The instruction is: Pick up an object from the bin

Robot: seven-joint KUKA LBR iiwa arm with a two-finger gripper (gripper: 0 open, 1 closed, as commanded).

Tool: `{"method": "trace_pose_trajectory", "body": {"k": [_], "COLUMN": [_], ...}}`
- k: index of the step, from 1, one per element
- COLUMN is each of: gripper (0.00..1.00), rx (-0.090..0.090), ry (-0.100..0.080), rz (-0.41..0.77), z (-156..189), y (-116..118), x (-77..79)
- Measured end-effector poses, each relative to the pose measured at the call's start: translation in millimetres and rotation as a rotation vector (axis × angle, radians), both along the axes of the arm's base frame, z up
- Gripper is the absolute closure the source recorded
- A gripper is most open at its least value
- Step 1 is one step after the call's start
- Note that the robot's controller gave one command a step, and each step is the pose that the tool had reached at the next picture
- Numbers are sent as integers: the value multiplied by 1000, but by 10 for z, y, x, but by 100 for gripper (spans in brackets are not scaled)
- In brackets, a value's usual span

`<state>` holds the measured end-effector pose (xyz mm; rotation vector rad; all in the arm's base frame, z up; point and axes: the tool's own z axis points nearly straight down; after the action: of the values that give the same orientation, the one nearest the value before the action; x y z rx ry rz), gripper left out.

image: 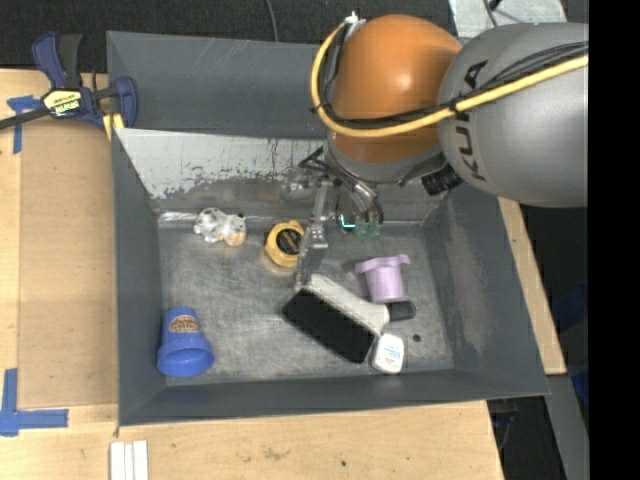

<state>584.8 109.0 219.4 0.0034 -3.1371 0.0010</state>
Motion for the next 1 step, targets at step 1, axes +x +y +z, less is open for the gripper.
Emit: {"method": "trace_pose_trajectory", "body": {"k": [1], "gripper": [0], "rx": [2], "ry": [-8], "rz": [-2], "z": [44], "y": [0], "x": [15]}}
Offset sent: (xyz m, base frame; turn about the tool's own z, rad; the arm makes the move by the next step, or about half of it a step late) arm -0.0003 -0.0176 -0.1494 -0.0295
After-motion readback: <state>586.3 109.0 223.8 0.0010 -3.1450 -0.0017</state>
